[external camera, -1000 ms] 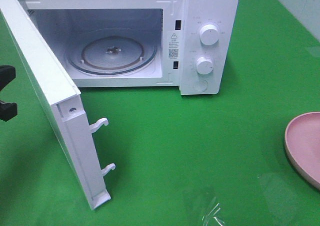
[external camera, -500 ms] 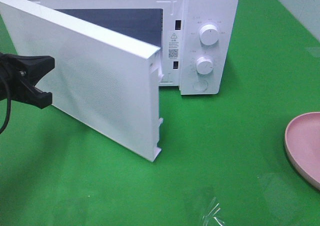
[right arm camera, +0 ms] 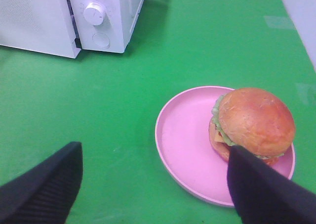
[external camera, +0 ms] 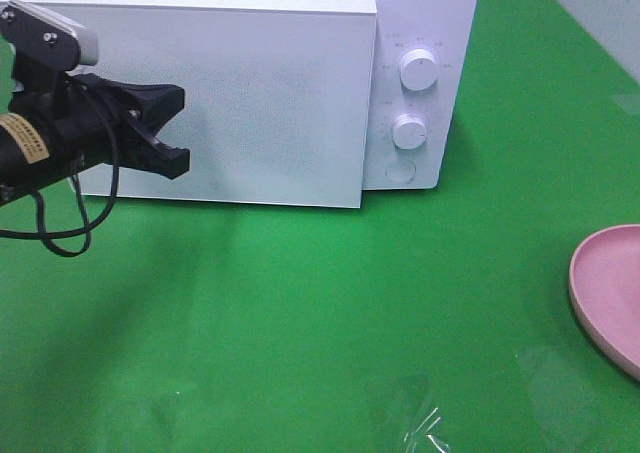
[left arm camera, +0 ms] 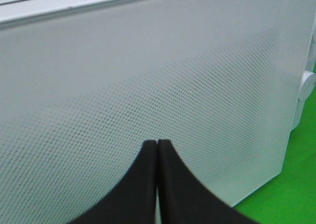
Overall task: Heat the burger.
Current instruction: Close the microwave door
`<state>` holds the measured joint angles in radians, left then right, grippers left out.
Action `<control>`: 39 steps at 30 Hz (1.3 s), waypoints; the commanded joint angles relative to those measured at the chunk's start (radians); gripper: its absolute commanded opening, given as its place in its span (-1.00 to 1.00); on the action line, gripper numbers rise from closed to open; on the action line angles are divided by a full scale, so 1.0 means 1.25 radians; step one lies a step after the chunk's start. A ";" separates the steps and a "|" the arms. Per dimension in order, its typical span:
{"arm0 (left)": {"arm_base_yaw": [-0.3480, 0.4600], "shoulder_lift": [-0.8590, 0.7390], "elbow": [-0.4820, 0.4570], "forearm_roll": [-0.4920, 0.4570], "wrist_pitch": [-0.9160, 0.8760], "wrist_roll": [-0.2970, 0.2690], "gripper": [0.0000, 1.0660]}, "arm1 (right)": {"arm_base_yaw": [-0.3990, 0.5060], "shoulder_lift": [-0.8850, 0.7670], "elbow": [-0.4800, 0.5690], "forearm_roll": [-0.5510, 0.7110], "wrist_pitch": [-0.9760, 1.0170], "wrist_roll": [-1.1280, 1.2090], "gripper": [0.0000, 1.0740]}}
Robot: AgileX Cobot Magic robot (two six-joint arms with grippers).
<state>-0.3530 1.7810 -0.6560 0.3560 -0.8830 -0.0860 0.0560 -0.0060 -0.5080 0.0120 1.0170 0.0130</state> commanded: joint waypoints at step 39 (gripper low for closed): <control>-0.153 0.158 -0.288 -0.210 0.174 0.090 -1.00 | -0.006 -0.018 0.002 0.000 -0.013 -0.002 0.42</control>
<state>-0.5550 1.9920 -1.0100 0.1690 -0.6760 0.0300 0.0560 -0.0060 -0.5080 0.0120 1.0170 0.0130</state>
